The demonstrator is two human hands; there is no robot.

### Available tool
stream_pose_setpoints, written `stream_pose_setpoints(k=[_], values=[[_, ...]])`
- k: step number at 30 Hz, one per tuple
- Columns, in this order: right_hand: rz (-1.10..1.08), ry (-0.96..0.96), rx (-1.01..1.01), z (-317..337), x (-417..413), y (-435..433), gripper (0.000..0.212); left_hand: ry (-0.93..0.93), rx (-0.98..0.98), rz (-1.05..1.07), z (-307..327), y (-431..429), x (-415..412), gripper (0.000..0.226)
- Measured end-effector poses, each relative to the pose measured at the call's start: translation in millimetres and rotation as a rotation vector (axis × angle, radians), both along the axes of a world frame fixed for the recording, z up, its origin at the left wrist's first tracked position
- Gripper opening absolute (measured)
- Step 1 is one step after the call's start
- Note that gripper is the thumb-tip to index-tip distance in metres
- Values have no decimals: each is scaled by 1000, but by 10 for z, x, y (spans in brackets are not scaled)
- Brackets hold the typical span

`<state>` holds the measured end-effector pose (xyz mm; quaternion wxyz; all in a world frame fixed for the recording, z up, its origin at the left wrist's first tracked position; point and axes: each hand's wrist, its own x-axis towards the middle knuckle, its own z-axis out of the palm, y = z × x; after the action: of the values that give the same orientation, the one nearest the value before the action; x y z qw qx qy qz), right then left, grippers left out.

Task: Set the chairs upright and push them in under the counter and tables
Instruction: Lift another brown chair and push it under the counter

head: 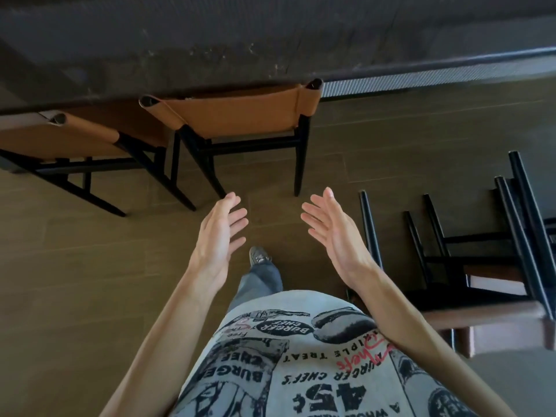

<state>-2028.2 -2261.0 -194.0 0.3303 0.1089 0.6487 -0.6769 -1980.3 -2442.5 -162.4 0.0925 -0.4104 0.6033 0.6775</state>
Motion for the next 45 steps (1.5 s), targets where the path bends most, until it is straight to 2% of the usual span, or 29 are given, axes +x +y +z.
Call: stream_pose_setpoints(k=[4,11,24,29,37,45], values=[[-3,6,-7,1,348,527,85,1,44,4,34,527,368,44],[10,-26,-19,34,1031,1212,91,-20,60,-18,103,1286,1037,45],[5,13,-30,-20,2245,1835,96,41,15,-49,103,1894,2225,44],[82,55,30,1,2934,2020,89,71,30,5,37,2105,2990,45],[213,67,125,55,4127,2448,95,61,29,68,8,2577,4194,42],[291,67,110,76,4478,2869,97,26,65,122,9,2938,4652,44]])
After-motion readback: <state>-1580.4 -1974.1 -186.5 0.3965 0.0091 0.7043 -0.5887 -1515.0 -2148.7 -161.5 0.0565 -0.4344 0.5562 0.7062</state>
